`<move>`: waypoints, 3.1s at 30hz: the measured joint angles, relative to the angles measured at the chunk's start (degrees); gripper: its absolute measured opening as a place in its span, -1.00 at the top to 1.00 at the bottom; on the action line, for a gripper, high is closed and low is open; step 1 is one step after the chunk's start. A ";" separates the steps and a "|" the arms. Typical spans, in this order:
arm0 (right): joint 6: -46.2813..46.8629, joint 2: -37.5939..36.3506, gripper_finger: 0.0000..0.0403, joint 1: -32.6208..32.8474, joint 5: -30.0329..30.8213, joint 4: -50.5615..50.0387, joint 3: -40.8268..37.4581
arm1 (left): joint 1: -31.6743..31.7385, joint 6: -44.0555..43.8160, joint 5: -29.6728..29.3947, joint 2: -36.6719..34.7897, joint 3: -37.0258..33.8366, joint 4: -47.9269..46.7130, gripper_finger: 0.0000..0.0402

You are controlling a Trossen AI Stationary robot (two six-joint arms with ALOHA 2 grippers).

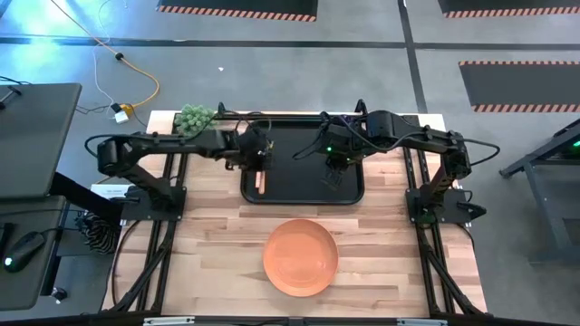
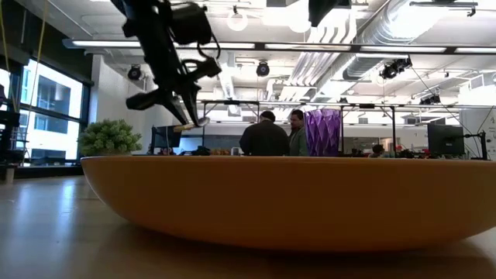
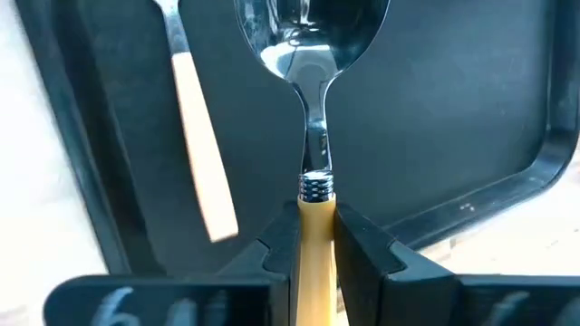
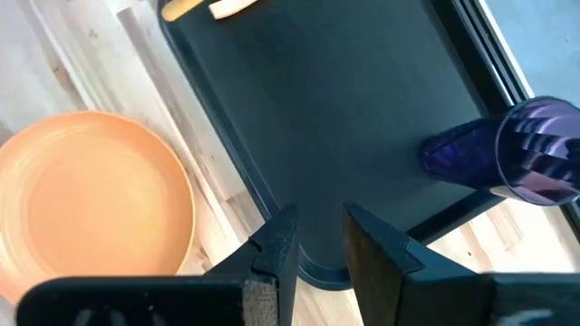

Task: Pick and place plate/cup/fork/spoon on tray
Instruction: Put the orange spoon to the right of the fork on the black serving tray

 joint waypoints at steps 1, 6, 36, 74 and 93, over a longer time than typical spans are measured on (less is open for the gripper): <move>0.25 0.00 0.60 -0.22 0.02 0.00 0.00 | 0.93 0.93 0.72 0.74 0.00 0.85 0.80; 1.45 0.00 0.60 -1.54 0.02 0.02 0.00 | 4.80 3.71 4.08 3.94 0.02 4.64 0.80; 2.08 0.00 0.60 -3.14 0.04 0.85 0.00 | 10.09 5.61 10.65 16.37 -0.08 9.54 0.80; 3.16 0.00 0.60 -3.14 0.02 1.27 0.00 | 11.38 7.71 8.98 16.59 -0.02 10.09 0.69; 3.17 0.00 0.60 -3.14 0.00 1.27 0.00 | 11.18 8.24 9.14 16.59 -0.02 9.66 0.62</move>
